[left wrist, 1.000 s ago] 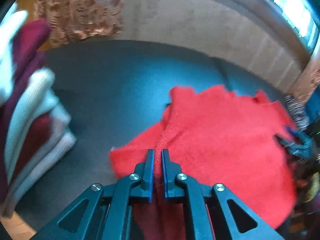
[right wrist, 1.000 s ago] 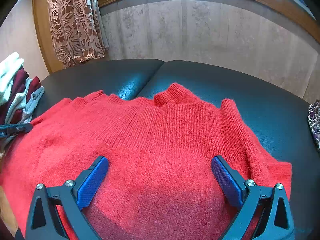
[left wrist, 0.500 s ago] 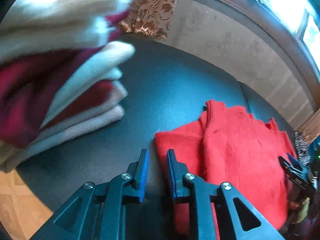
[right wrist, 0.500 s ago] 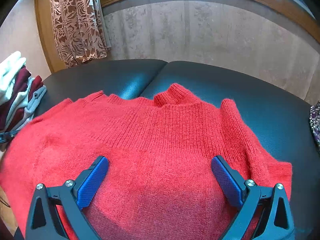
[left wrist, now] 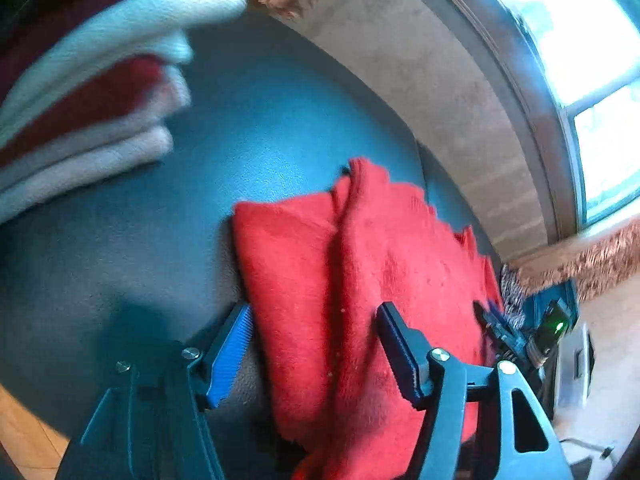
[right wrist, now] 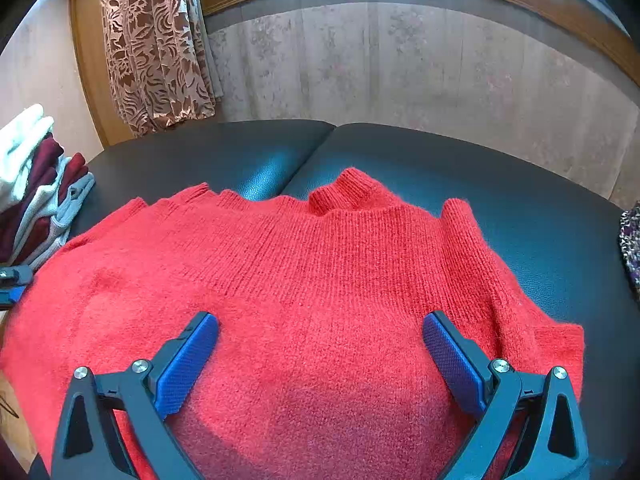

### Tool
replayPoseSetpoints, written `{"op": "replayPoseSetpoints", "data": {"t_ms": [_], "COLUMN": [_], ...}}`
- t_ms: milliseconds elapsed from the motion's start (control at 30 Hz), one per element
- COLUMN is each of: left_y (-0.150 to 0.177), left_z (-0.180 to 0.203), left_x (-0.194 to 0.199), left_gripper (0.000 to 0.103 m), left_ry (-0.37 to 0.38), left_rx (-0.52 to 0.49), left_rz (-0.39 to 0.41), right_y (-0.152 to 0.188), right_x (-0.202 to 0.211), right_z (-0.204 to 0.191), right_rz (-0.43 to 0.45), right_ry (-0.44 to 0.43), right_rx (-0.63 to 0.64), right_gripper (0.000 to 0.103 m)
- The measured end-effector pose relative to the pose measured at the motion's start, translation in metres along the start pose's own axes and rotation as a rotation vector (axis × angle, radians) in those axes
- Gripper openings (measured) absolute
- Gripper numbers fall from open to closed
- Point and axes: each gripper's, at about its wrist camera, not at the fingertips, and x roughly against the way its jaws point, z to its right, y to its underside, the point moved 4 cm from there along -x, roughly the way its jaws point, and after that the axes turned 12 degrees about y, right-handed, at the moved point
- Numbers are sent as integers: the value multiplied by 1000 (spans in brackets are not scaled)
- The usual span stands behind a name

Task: Fold clothes
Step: 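Fold the sweater edge over with the left tool toward the right tool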

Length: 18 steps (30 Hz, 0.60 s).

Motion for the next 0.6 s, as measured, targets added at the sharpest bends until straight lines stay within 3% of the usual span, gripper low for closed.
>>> {"op": "replayPoseSetpoints", "data": {"t_ms": [67, 100, 133, 167, 200, 433, 600], "left_y": [1, 0, -1, -2, -5, -12, -29], "left_z": [7, 11, 10, 9, 7, 13, 24], "left_x": [-6, -11, -16, -20, -25, -26, -20], "left_gripper": [66, 60, 50, 27, 23, 20, 19], "left_ry": [-12, -4, 10, 20, 23, -90, -145], "left_rx": [-35, -36, -17, 4, 21, -17, -44], "left_rz": [-19, -27, -33, -40, -42, 3, 30], "right_y": [0, 0, 0, 0, 0, -2, -7], "right_x": [0, 1, 1, 1, 1, -1, 21], "right_z": [0, 1, 1, 1, 1, 2, 15], "right_rz": [1, 2, 3, 4, 4, -11, -110], "right_ry": [-3, -5, -6, -7, -9, -24, -215], "right_rx": [-3, -4, -5, -7, -8, -11, 46], "right_gripper": [103, 103, 103, 103, 103, 103, 103]}}
